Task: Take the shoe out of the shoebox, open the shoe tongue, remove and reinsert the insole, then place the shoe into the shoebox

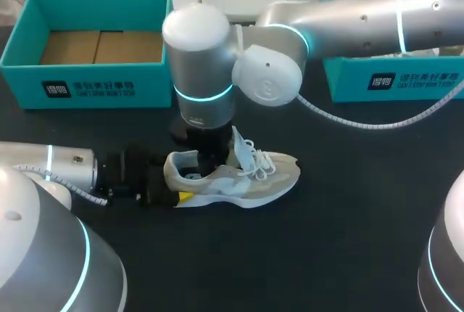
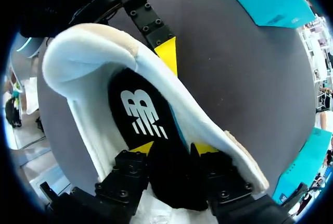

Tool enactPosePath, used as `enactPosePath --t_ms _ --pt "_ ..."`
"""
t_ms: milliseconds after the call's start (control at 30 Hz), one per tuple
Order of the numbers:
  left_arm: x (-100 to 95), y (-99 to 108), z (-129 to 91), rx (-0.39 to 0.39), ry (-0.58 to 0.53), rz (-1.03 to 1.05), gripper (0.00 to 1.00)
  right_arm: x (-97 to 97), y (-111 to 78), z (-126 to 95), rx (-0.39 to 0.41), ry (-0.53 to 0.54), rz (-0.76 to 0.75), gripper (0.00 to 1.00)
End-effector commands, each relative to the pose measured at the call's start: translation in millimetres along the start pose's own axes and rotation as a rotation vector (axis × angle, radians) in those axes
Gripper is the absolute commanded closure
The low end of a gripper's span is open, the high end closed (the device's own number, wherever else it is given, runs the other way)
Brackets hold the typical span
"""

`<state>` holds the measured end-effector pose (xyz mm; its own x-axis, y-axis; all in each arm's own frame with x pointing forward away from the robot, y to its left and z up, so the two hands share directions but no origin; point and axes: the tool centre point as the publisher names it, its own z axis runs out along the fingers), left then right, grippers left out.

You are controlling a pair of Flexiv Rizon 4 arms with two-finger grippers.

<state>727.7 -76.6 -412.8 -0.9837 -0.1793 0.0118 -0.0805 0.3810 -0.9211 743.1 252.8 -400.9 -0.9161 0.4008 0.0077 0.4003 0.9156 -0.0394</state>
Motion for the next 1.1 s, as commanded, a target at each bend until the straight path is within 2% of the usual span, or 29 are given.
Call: enactPosePath --t_ms 33,100,133,200,367,500,667,833,1100 --pt "4.2 6 4 0.000 -0.002 0.001 1.00 -2.2 7.6 22 -0.004 0.028 0.008 0.59" --pt "4.2 6 4 0.000 -0.002 0.001 1.00 2.8 9.3 26 0.006 0.041 -0.002 0.64" --pt "4.2 6 4 0.000 -0.002 0.001 1.00 5.6 9.5 28 0.013 0.044 -0.008 0.73" --pt "4.2 6 4 0.000 -0.002 0.001 1.00 11.3 8.6 30 0.019 0.050 -0.011 1.00" --pt "4.2 6 4 0.000 -0.002 0.001 1.00 23.8 2.1 28 0.044 0.055 0.001 1.00" --pt "4.2 6 4 0.000 -0.002 0.001 1.00 25.2 -5.5 17 0.045 0.038 0.033 1.00" --pt "4.2 6 4 0.000 -0.002 0.001 1.00 19.8 -12.0 -15 0.008 -0.023 0.049 1.00" --pt "4.2 6 4 0.000 -0.002 0.001 1.00 13.3 -22.2 -46 0.010 -0.091 0.043 1.00" --pt "4.2 6 4 0.000 -0.002 0.001 1.00 8.1 -36.4 -82 -0.021 -0.141 0.023 1.00"
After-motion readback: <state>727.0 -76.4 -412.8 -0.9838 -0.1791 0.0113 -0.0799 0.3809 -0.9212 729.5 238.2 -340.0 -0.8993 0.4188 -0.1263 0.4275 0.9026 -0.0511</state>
